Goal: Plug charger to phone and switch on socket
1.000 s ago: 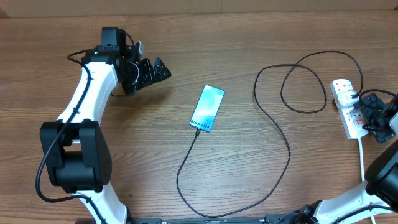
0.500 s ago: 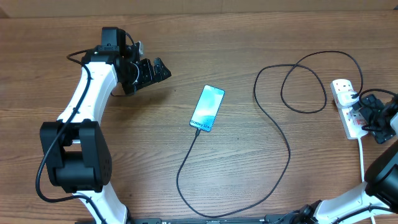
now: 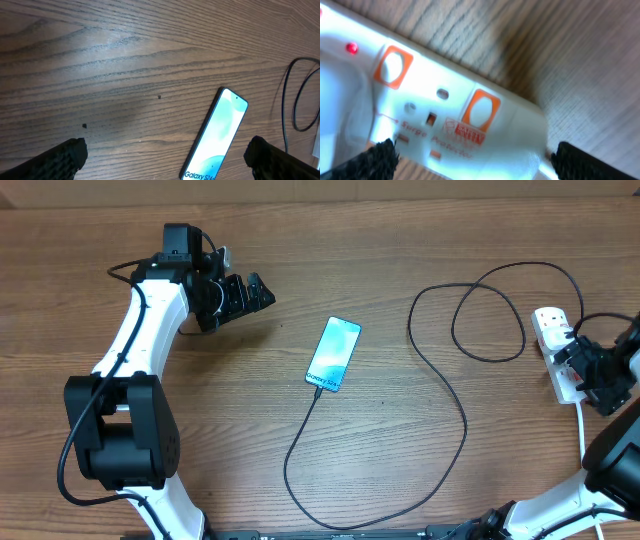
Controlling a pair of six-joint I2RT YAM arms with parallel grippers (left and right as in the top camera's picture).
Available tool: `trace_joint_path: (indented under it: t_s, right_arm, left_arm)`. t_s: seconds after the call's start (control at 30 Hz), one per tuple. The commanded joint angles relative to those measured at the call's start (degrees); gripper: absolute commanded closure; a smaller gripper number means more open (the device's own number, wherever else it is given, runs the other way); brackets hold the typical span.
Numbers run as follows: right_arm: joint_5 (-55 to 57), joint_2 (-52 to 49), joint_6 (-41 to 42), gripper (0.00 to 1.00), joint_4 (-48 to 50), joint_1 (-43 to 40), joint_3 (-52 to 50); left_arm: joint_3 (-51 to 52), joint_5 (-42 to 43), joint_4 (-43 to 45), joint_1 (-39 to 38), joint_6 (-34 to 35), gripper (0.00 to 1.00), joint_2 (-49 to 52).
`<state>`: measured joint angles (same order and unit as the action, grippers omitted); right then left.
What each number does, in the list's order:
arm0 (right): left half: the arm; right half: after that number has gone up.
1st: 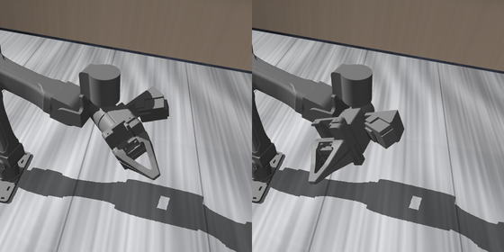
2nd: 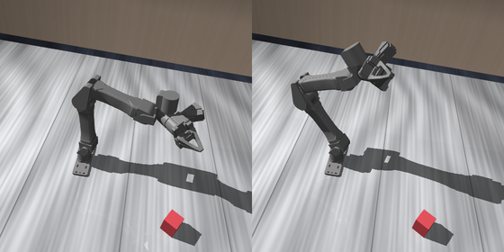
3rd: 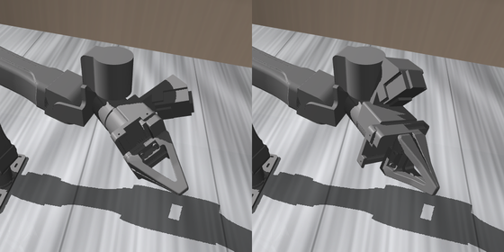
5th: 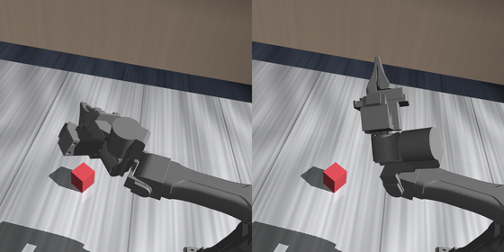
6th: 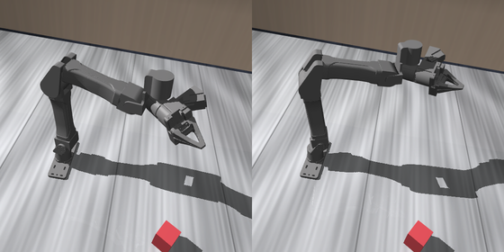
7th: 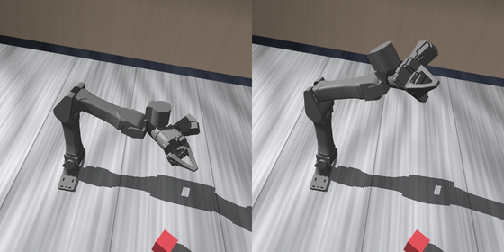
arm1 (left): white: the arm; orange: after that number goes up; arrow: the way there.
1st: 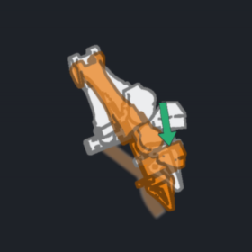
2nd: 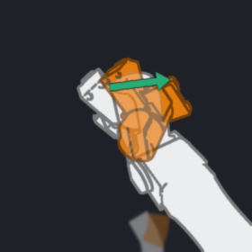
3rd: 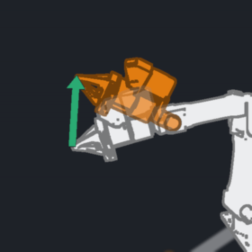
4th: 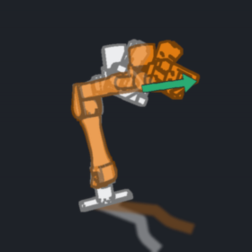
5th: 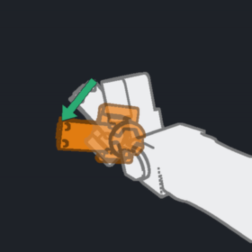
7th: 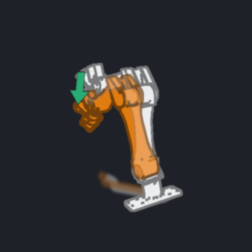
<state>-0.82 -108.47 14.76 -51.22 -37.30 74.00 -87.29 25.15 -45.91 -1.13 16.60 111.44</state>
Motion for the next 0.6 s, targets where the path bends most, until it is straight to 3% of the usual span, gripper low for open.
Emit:
trace_joint_path:
  t_s: [0.0, 0.17, 0.57]
  right_arm:
    - [-0.7, 1.5, 0.6, 0.00, -4.9, 0.1, 7.9]
    - [-9.5, 2.5, -0.2, 0.00, -9.1, 1.9, 9.3]
    - [-7.8, 2.5, -2.9, 0.00, -10.4, 13.2, 8.9]
  left_arm:
    - [0.1, -0.3, -0.2, -0.4, 0.3, 0.00, -1.0]
    - [0.1, -0.3, -0.2, -0.4, 0.3, 0.00, -1.0]
    - [0.1, -0.3, -0.2, -0.4, 0.3, 0.00, -1.0]
